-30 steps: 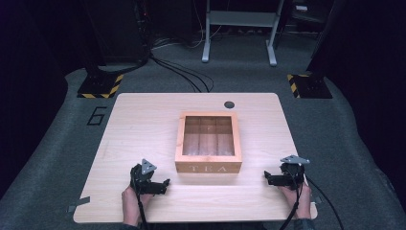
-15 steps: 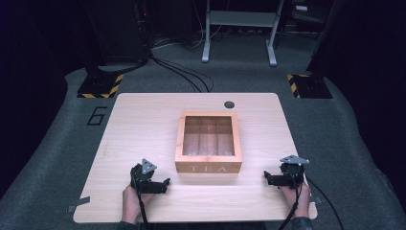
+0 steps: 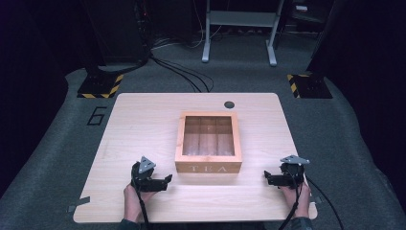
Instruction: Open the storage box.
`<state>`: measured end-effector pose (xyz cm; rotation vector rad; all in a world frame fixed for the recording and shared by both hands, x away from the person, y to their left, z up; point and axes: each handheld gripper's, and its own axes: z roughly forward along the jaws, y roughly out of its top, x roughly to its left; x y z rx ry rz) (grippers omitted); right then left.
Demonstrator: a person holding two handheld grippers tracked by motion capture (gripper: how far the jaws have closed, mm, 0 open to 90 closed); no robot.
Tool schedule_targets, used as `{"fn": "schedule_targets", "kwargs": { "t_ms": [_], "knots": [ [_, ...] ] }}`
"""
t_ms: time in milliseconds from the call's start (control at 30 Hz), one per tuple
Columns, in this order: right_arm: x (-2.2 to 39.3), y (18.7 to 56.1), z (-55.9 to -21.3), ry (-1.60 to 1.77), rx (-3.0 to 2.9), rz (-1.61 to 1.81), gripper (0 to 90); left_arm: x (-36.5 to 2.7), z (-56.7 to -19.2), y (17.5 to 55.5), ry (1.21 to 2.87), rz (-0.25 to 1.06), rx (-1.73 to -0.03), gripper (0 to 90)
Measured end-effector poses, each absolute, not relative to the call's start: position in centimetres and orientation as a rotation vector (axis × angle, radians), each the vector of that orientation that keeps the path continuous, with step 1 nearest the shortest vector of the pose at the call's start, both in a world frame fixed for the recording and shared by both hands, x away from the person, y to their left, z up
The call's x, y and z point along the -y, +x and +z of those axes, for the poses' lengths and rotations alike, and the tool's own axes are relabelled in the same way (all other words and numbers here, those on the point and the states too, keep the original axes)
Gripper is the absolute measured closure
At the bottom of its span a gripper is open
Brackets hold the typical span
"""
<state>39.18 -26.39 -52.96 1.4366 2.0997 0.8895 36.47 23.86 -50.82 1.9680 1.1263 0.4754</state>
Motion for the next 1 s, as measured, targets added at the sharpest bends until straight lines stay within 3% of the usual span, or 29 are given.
{"fn": "schedule_targets", "kwargs": {
  "t_ms": [567, 1000],
  "knots": [
    [26.4, 39.2, -53.0, 1.436, -2.095, 0.895, 2.1, -20.9, -48.5, 38.2, 1.966, 0.452, -1.019, 16.7],
    [26.4, 39.2, -53.0, 1.430, -2.098, 0.895, 2.3, -20.8, -48.5, 38.5, 1.960, 0.413, -0.979, 35.6]
  ]
}}
